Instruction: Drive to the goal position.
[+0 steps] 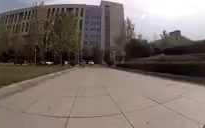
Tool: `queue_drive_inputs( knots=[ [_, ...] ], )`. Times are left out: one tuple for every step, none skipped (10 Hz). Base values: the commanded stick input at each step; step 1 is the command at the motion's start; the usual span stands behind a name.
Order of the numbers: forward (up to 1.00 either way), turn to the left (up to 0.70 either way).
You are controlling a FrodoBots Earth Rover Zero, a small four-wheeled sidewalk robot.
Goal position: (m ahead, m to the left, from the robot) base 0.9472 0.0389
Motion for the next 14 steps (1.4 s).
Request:
queue_drive_inputs(
  knots=[
    [1.00, 0.00],
    [1.00, 0.00],
    [1.00, 0.00],
    [1.00, 0.00],
    [1.00, 0.00],
    [1.00, 0.00],
    [1.00, 0.00],
    [1.00, 0.00],
    [1.00, 0.00],
    [1.00, 0.00],
    [1.00, 0.00],
    [1.00, 0.00],
    [1.00, 0.00],
    [1.00, 0.00]
  ],
)
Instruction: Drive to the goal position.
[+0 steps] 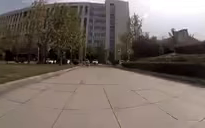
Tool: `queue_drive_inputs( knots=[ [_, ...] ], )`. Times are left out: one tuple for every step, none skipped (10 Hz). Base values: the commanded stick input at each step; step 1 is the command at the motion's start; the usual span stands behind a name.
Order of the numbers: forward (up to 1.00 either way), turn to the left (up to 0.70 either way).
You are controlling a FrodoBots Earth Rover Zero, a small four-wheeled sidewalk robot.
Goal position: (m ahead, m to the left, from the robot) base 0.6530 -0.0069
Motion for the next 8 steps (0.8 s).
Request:
queue_drive_inputs(
  knots=[
    [1.00, 0.00],
    [1.00, 0.00],
    [1.00, 0.00],
    [1.00, 0.00],
    [1.00, 0.00],
    [1.00, 0.00],
    [1.00, 0.00],
    [1.00, 0.00]
  ],
)
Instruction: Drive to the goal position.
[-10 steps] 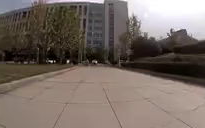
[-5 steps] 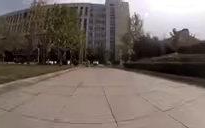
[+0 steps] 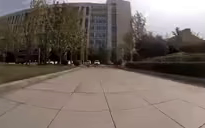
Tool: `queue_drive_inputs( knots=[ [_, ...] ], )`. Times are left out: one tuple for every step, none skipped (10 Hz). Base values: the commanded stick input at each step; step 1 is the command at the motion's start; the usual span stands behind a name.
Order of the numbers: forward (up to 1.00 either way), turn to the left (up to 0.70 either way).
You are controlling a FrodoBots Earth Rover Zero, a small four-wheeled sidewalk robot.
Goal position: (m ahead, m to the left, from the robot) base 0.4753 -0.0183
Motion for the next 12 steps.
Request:
queue_drive_inputs(
  knots=[
    [1.00, 0.00],
    [1.00, 0.00],
    [1.00, 0.00],
    [1.00, 0.00],
    [1.00, 0.00],
    [1.00, 0.00],
    [1.00, 0.00],
    [1.00, 0.00],
    [1.00, 0.00],
    [1.00, 0.00],
    [1.00, 0.00],
    [1.00, 0.00]
  ],
)
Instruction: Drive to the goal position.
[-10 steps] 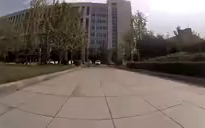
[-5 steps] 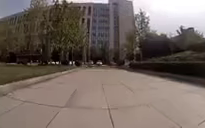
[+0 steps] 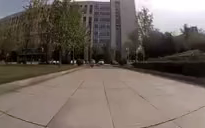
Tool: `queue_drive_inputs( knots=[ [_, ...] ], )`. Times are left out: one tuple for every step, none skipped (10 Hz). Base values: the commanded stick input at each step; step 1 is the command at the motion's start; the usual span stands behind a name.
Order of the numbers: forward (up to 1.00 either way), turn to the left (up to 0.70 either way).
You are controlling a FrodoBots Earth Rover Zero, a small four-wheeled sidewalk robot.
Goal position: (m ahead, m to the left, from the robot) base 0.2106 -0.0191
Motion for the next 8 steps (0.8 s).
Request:
queue_drive_inputs(
  knots=[
    [1.00, 0.00],
    [1.00, 0.00],
    [1.00, 0.00],
    [1.00, 0.00],
    [1.00, 0.00],
    [1.00, 0.00],
    [1.00, 0.00],
    [1.00, 0.00]
  ],
)
